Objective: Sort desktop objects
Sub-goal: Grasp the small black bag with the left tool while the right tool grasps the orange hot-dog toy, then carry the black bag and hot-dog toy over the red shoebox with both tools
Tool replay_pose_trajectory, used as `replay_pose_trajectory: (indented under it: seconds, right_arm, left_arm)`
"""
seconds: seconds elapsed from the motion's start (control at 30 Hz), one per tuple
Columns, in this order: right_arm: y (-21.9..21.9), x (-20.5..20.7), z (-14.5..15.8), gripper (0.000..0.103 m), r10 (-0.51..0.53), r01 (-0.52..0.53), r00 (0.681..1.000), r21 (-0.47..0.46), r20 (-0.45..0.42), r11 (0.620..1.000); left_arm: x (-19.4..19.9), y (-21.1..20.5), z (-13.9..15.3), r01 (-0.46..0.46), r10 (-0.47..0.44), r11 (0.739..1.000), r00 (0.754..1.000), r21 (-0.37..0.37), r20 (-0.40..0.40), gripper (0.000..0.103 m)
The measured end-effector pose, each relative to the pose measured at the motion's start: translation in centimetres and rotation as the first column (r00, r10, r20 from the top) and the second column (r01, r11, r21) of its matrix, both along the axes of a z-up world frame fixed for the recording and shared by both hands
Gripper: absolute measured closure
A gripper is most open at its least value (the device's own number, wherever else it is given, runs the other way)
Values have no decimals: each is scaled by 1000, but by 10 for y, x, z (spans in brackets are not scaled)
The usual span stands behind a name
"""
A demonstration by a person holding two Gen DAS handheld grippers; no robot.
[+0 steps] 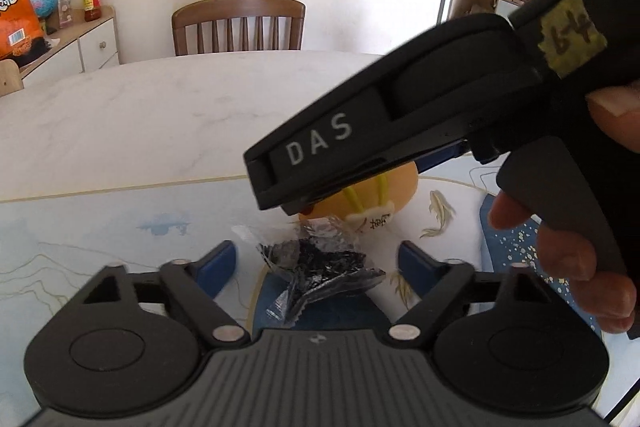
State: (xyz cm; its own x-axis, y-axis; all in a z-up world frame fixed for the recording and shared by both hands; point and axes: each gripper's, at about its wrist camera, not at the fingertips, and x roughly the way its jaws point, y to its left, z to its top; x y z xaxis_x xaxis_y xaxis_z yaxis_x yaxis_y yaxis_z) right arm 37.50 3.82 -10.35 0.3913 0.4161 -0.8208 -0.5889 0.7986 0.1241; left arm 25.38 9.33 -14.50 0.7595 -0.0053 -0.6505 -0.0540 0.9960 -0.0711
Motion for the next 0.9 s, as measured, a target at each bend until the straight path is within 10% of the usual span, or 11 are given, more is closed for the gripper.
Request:
replay_pose_trajectory:
  seconds: [0.9]
  right_arm:
    - [-15,-5,9,35,-27,27,1000,37,-2,999]
  left_arm:
    - [-7,12,7,37,-37,999,999,-6,-11,55]
